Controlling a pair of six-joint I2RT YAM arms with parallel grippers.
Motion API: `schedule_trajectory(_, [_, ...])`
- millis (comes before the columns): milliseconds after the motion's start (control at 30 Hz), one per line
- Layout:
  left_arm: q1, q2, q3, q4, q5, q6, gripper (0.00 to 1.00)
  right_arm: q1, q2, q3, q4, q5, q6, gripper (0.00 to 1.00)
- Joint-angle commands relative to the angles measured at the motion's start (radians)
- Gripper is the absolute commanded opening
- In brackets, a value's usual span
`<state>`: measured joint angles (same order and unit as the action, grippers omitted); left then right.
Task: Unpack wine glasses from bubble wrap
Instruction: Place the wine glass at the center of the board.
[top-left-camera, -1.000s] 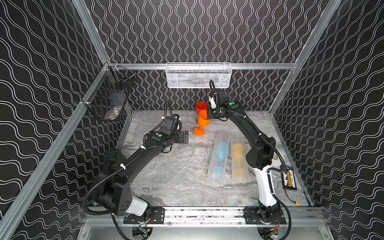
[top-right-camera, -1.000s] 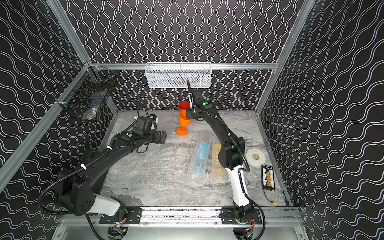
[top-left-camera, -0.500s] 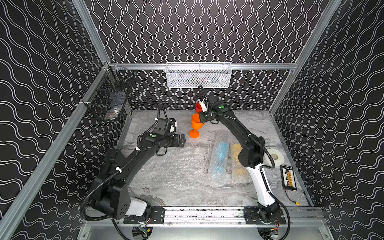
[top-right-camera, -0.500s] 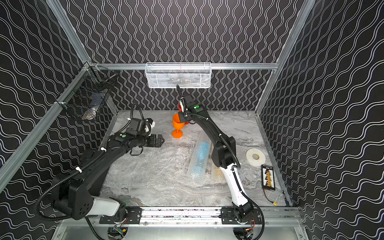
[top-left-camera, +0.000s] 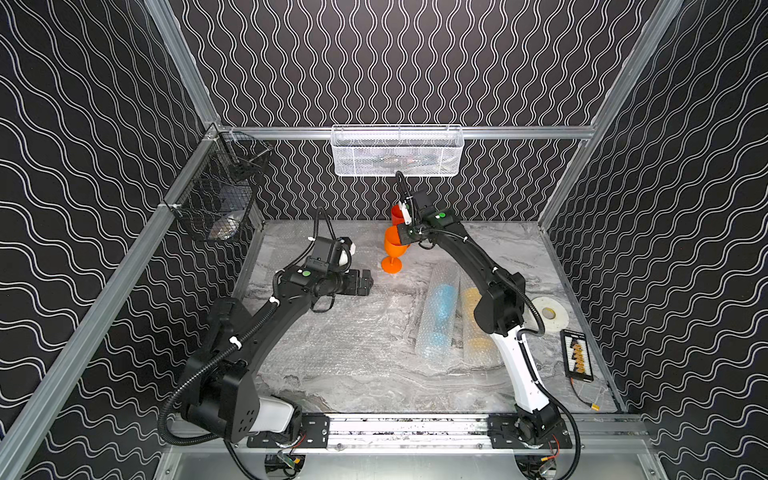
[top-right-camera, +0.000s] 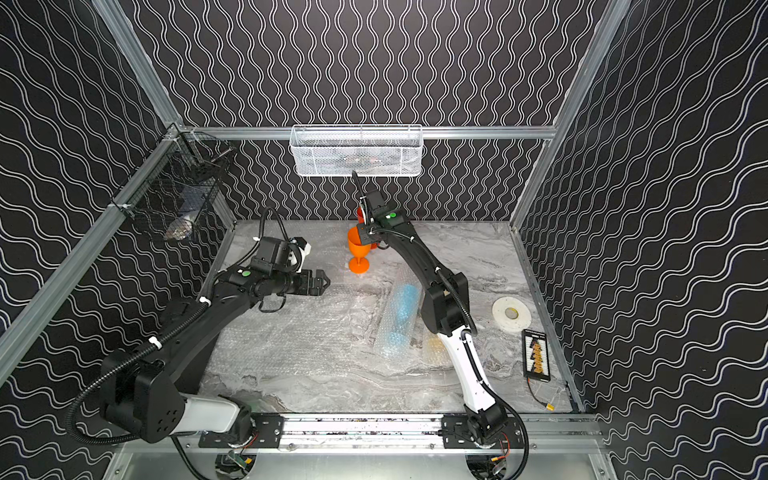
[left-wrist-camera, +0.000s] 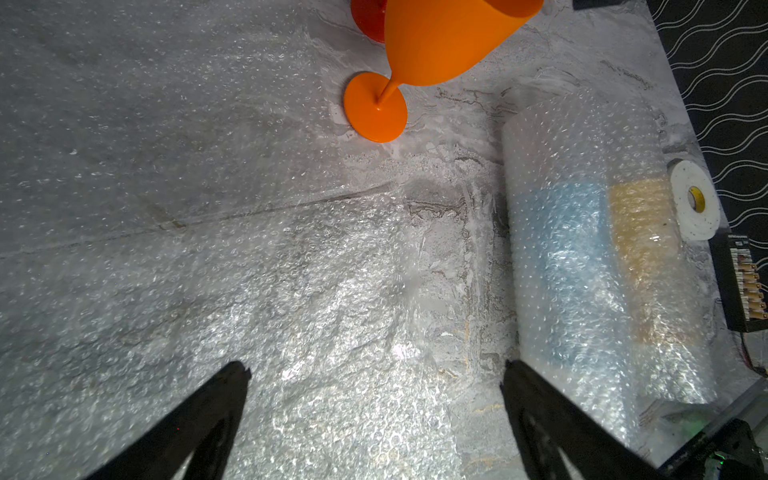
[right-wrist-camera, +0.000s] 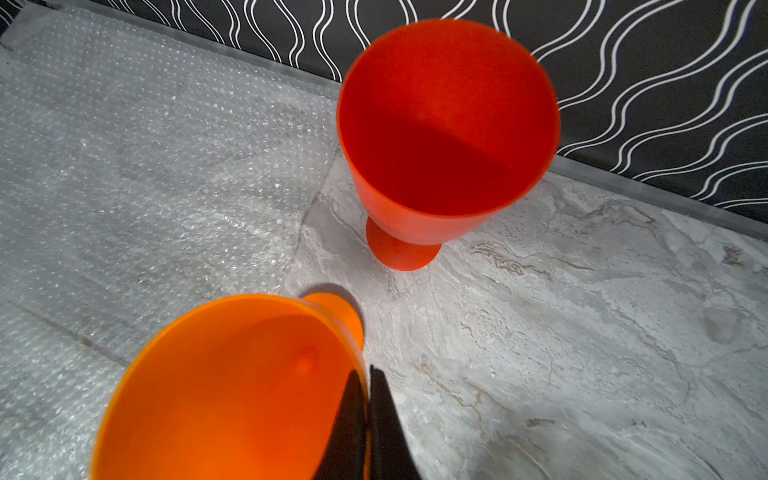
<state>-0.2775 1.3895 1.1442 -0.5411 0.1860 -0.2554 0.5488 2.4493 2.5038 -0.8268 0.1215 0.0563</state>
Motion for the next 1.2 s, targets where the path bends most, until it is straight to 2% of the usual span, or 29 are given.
schedule_trajectory(0, [0.002, -0.01, -0.003, 0.01, 0.003, 0.021, 0.99, 0.005, 0.016, 0.014, 0.03, -0.004, -0.001, 0.06])
schedule_trajectory(133, [0.002, -0.006, -0.004, 0.016, 0.016, 0.022, 0.99, 0.005, 0.023, 0.022, 0.023, -0.007, 0.002, 0.13])
schedule_trajectory(233, [0.002, 0.001, 0.0, 0.013, 0.026, 0.021, 0.99, 0.005, 0.01, 0.005, 0.035, -0.014, 0.007, 0.22])
schedule_trajectory(333, [0.002, 0.003, -0.001, 0.016, 0.027, 0.018, 0.99, 0.005, 0.006, 0.011, 0.035, -0.023, 0.009, 0.25])
schedule_trajectory(533, [0.002, 0.005, -0.005, 0.021, 0.023, 0.016, 0.99, 0.005, -0.01, -0.011, 0.061, -0.045, 0.02, 0.39])
schedule_trajectory(833, [0.004, 0.008, -0.006, 0.021, 0.017, 0.016, 0.99, 0.003, -0.049, -0.026, 0.085, -0.105, 0.048, 0.43])
schedule_trajectory(1167, [0.004, 0.014, -0.007, 0.021, 0.023, 0.011, 0.99, -0.006, -0.225, -0.198, 0.157, -0.164, 0.083, 0.44])
